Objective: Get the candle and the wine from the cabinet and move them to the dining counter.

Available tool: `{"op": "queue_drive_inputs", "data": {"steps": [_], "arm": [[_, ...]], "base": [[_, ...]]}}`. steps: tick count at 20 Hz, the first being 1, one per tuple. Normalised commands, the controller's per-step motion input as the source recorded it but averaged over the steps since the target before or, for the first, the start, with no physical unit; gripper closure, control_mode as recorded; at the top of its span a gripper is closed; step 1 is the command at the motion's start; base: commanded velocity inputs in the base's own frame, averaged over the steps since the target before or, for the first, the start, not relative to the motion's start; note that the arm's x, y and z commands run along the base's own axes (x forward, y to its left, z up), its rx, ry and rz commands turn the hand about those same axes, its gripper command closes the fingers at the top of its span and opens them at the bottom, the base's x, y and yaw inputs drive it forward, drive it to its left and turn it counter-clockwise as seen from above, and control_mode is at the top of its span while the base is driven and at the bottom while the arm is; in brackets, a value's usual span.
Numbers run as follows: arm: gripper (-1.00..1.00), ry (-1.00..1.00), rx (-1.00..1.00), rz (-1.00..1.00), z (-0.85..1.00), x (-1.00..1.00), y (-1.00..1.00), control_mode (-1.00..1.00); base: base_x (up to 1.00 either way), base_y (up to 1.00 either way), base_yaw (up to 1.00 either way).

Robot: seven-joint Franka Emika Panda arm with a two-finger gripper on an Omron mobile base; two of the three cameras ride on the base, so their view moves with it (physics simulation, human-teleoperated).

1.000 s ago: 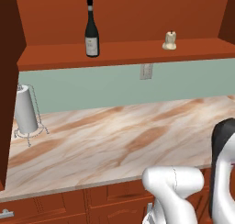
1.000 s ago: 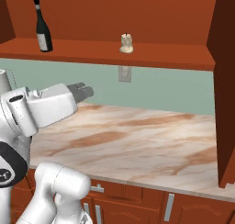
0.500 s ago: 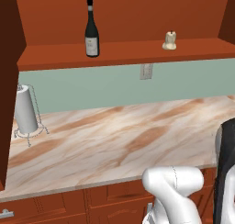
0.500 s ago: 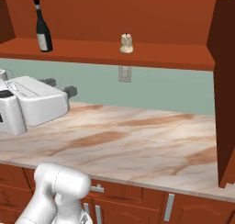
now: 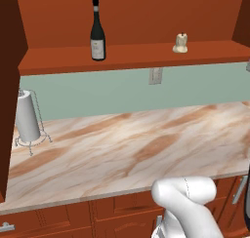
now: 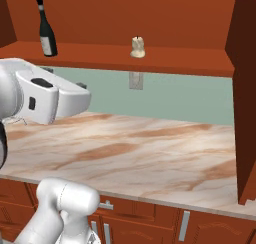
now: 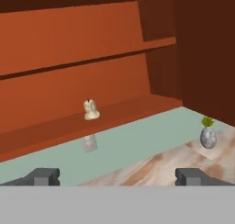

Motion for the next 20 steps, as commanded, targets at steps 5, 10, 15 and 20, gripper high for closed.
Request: {"op": "queue_drive_inputs", "data": {"steps": [5, 10, 15, 20], "arm": [[-1.0, 0.0, 0.09, 0.21, 0.0, 0.35, 0.56, -1.0], [-1.0, 0.0, 0.0, 0.14, 0.0, 0.18, 0.78, -1.0], [-1.0, 0.0, 0.0, 0.13, 0.01, 0.1, 0.66, -1.0], [-1.0, -0.1, -0.04, 0.16, 0.0, -0.02, 0.6, -1.0]], "base": [[0.0, 0.0, 0.0], [0.0, 0.0, 0.0], [0.0, 0.0, 0.0], [0.0, 0.0, 0.0]]}}
